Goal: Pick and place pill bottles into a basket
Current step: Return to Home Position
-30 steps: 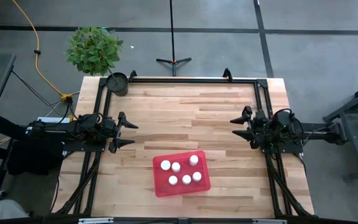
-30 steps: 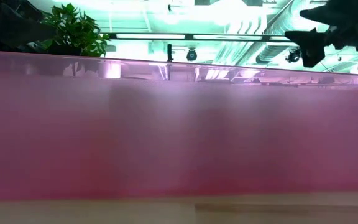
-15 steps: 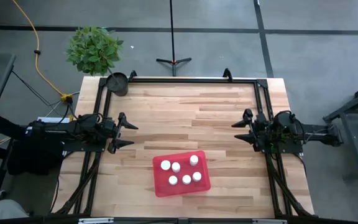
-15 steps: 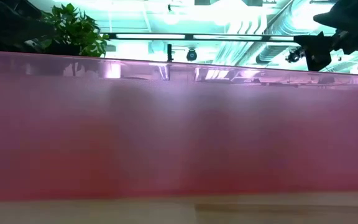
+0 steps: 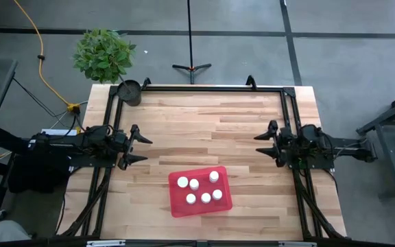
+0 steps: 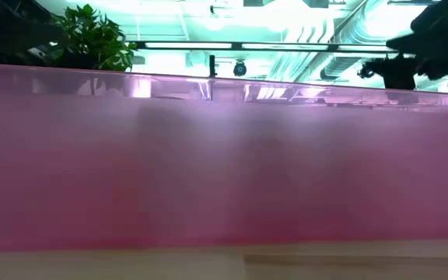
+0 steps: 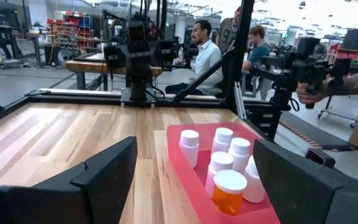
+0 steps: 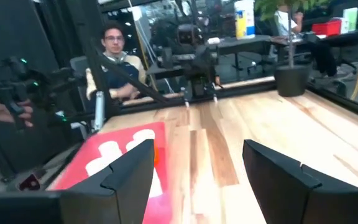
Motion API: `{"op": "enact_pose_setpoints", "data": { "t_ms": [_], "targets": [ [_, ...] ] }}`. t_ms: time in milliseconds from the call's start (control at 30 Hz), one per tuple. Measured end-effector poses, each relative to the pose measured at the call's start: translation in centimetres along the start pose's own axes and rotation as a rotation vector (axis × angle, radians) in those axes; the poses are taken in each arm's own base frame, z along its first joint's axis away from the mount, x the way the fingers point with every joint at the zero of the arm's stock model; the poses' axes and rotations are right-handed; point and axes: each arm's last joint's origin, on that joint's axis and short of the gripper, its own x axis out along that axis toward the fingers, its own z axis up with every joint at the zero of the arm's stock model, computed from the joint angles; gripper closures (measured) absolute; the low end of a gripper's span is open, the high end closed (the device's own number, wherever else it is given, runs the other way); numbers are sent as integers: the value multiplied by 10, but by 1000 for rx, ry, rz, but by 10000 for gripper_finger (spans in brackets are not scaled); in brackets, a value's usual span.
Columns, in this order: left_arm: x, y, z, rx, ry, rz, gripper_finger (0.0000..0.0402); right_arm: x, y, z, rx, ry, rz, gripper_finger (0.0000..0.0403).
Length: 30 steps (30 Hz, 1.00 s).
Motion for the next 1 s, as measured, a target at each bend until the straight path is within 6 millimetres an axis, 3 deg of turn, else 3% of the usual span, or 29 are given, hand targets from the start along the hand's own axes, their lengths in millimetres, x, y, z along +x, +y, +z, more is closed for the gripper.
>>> {"op": "enact_pose_setpoints", "data": {
  "t_ms": [267,567,1000],
  "targets": [
    [0,0,3,6,-33,-3,48,4,-3,-10,-33,-35,4,167],
    [0,1,1,6,-17,29,48,4,-6,-11,-80,-35,-100,167],
    [0,1,1,5,-12,31,48,4,-6,-12,-73,-34,-107,167]
  ]
}}
